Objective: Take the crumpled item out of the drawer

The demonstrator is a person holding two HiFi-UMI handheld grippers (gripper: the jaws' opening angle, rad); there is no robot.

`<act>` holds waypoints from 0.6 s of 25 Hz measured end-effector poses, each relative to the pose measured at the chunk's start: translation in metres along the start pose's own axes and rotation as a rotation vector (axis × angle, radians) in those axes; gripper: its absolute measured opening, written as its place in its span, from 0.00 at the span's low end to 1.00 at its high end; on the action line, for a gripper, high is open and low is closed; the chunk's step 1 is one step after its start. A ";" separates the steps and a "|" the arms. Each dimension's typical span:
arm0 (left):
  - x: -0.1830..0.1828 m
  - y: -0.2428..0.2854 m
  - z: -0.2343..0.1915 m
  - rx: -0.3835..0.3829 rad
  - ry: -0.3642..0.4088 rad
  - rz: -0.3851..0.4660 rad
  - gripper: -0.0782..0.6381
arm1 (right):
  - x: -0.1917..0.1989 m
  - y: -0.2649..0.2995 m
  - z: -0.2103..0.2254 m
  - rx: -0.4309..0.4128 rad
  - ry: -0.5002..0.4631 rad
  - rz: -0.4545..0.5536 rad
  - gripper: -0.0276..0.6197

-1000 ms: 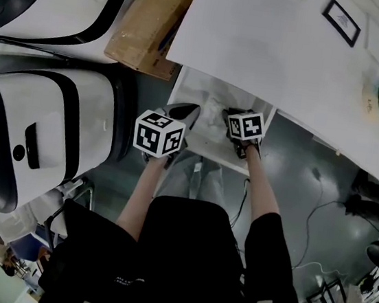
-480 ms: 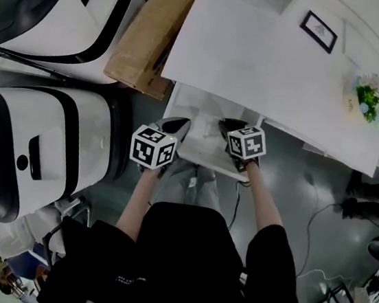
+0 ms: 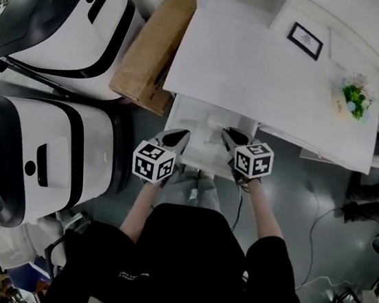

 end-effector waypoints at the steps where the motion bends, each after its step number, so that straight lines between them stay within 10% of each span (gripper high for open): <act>1: -0.001 -0.002 0.002 0.003 -0.004 0.015 0.10 | -0.002 -0.005 -0.003 0.003 -0.002 0.019 0.10; 15: -0.033 -0.043 0.035 0.031 0.045 0.223 0.10 | -0.036 -0.075 -0.046 -0.006 -0.032 0.292 0.09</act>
Point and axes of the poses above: the fingertips, and each gripper's own axes: y forward along the fingers, z to its right, x out of its underside, the point moved 7 cm from there along -y, backward along the fingers, and after that the axes turned 6 degrees about -x, right-handed, at the moved point
